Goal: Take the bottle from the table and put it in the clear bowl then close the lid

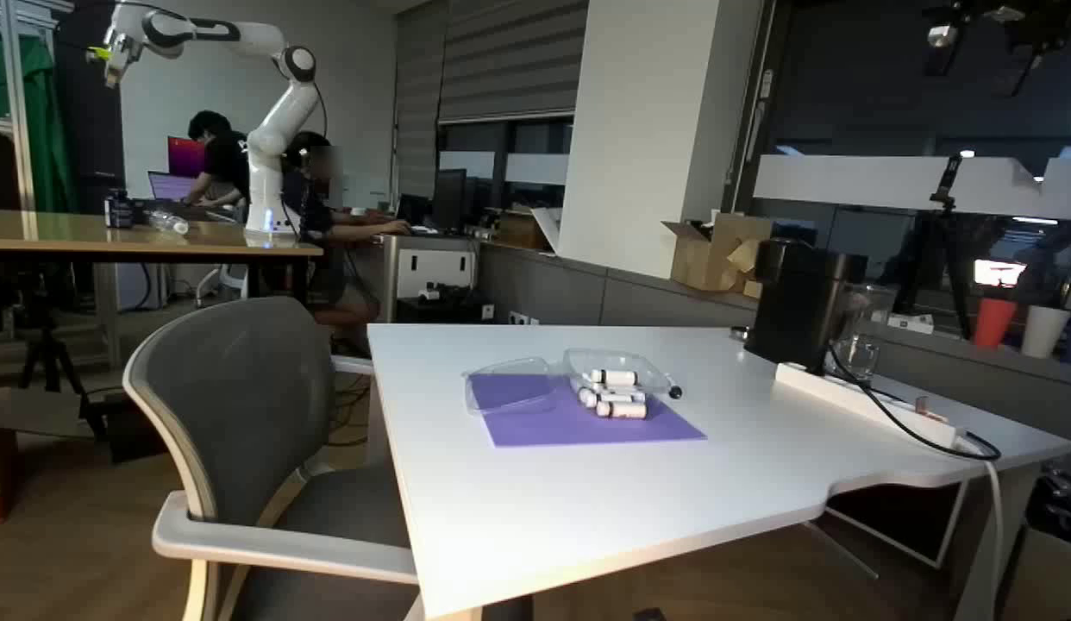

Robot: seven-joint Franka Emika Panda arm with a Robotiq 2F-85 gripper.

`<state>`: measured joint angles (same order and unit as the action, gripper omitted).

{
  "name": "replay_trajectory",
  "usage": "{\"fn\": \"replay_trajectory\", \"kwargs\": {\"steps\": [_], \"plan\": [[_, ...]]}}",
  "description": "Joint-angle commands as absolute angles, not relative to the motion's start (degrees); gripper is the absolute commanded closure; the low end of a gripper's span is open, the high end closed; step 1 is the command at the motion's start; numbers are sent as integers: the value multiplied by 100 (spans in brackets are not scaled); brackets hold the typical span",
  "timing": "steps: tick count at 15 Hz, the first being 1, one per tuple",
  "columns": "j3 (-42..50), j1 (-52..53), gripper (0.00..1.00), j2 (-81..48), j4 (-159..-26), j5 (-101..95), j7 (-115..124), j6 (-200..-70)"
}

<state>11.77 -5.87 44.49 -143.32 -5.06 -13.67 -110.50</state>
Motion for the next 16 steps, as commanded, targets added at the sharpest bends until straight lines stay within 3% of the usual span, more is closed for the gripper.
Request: {"fn": "replay_trajectory", "kwargs": {"steps": [1, 10, 16], "plan": [[1172, -590, 0, 4445, -14323, -502, -1367, -11046], [1173, -590, 0, 4461, -14323, -502, -1367, -11054], [1574, -306, 0, 2436, -13557, 132, -1444, -12821]]}}
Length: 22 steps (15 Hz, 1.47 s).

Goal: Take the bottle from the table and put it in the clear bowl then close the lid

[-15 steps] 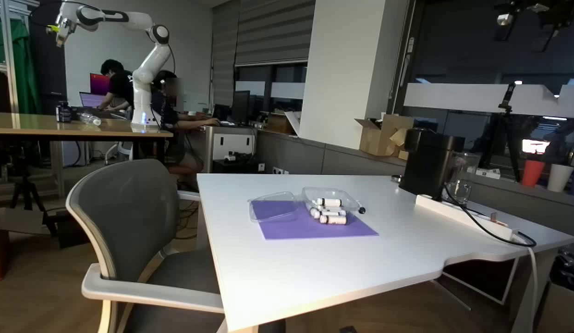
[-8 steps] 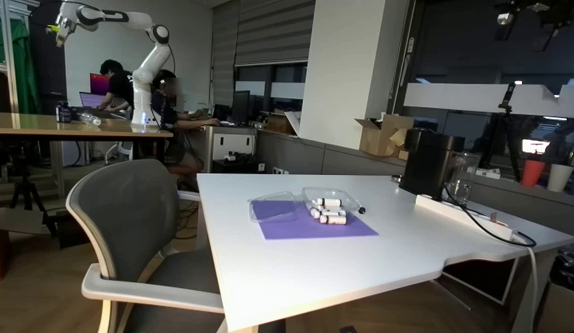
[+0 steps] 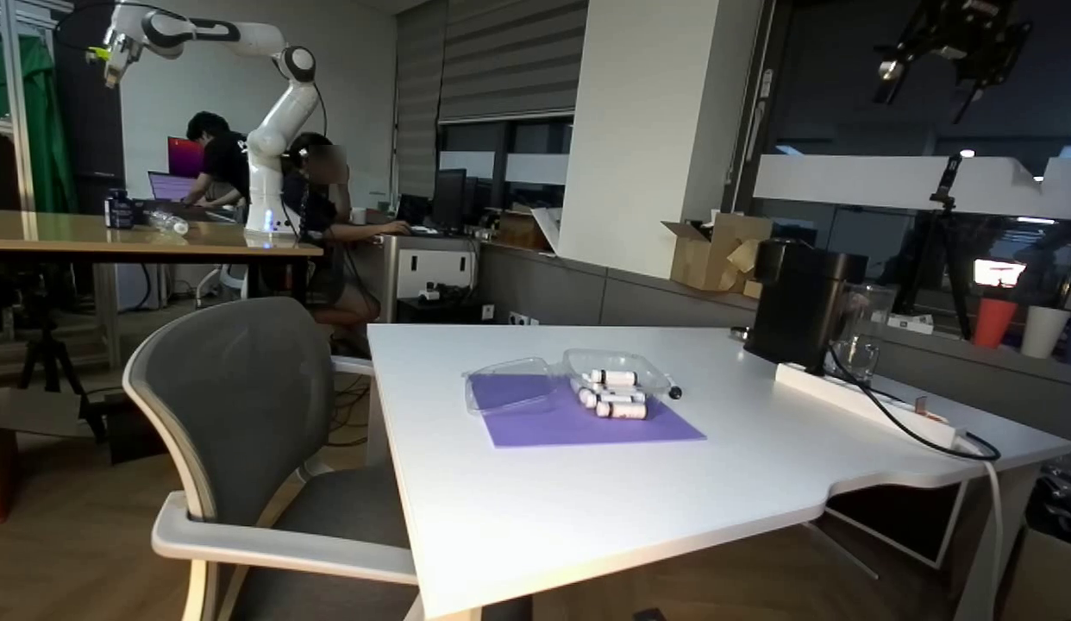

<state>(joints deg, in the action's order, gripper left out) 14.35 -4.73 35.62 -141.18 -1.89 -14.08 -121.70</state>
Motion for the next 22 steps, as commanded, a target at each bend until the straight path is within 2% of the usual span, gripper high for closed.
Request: {"fn": "replay_trajectory", "kwargs": {"steps": [1, 6, 8, 9, 12, 22], "plan": [[1681, -171, 0, 2067, -13396, 225, -1389, -13040], [1434, -303, 0, 121, -12298, 891, -998, -13932], [1269, -461, 0, -649, -11595, 677, -423, -13498], [1228, -500, 0, 106, -12435, 769, -971, -13890], [1115, -585, 0, -652, -11812, 727, -645, -13747], [1096, -661, 0, -842, -11503, 921, -853, -13530]]}}
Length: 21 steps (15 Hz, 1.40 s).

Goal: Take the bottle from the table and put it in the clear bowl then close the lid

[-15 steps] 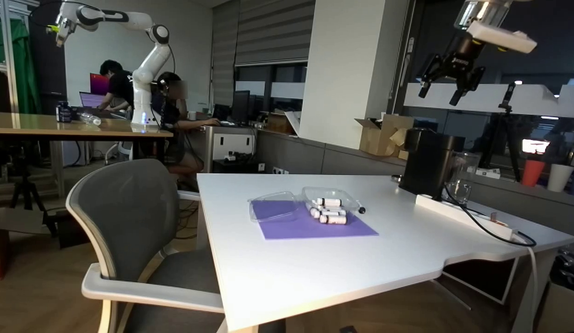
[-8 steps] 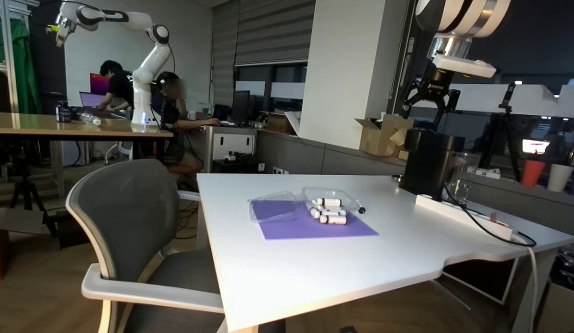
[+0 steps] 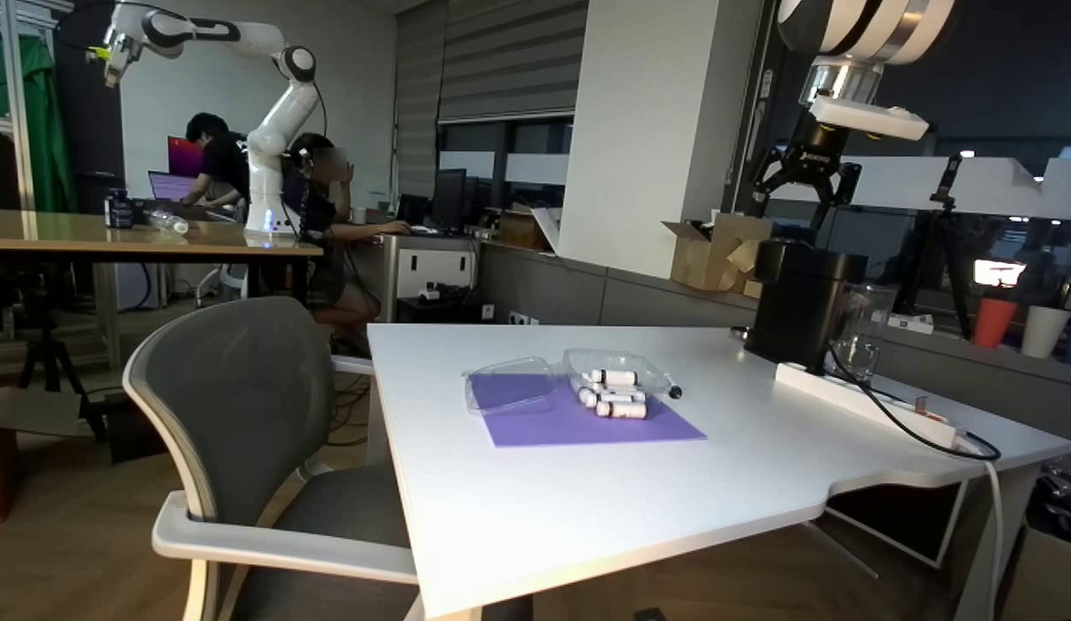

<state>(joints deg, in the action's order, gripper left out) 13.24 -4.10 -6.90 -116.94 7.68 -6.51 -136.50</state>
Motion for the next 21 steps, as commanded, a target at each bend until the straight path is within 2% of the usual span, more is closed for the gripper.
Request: {"fn": "replay_trajectory", "kwargs": {"steps": [1, 10, 20, 21], "plan": [[1072, -709, 0, -1061, -11298, 1031, -938, -13559], [211, -1197, 0, -4000, -8596, 1703, -1096, -13488], [276, -714, 0, -6603, -5901, 862, 116, -12305], [260, -702, 25, -6805, -5642, 820, 178, -12192]]}}
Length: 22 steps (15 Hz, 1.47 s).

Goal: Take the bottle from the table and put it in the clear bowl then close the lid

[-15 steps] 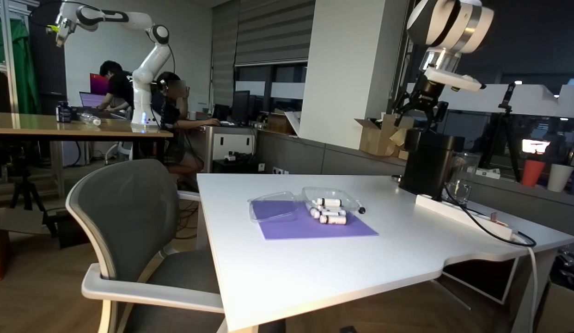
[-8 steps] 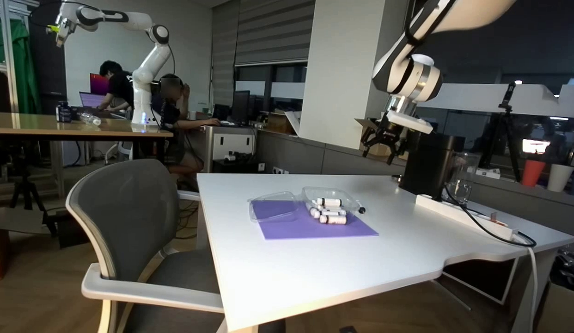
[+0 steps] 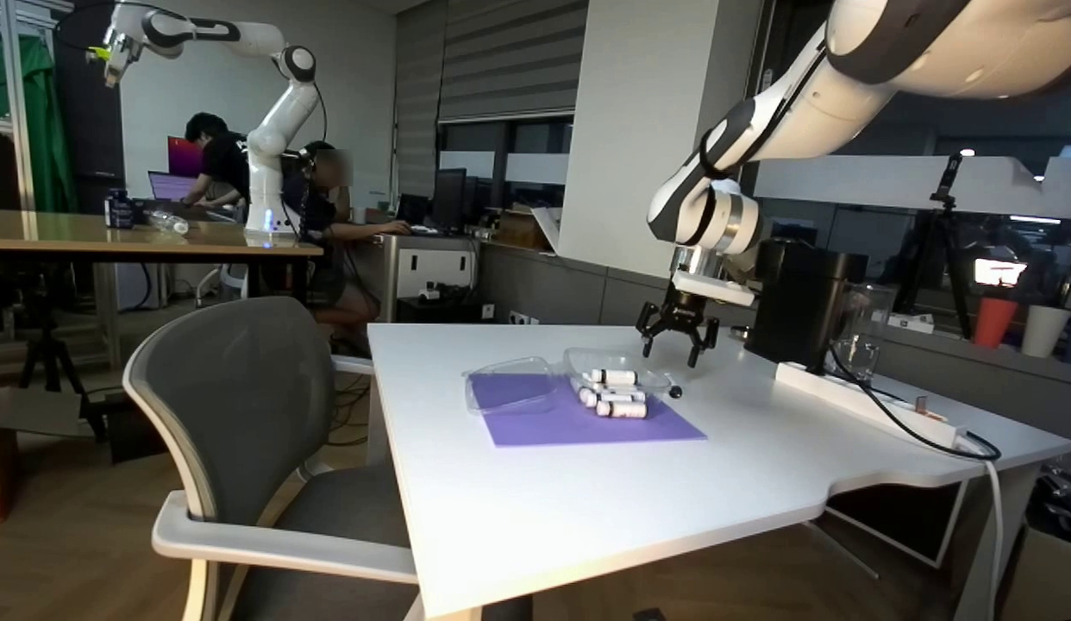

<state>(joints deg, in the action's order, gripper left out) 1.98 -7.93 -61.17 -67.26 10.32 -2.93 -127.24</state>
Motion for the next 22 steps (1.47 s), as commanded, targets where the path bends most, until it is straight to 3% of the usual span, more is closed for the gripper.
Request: {"fn": "replay_trajectory", "kwargs": {"steps": [1, 11, 12, 19, 22], "plan": [[294, -655, 27, -6993, -5390, 748, 294, -12102], [553, -605, 97, -8197, -2995, 688, 827, -10219], [411, -661, 94, -8081, -3079, 591, 827, -10130], [181, -611, 93, -7460, -2698, 754, -293, -9244], [-64, -529, 93, -7623, -1946, 548, -811, -8716]]}}
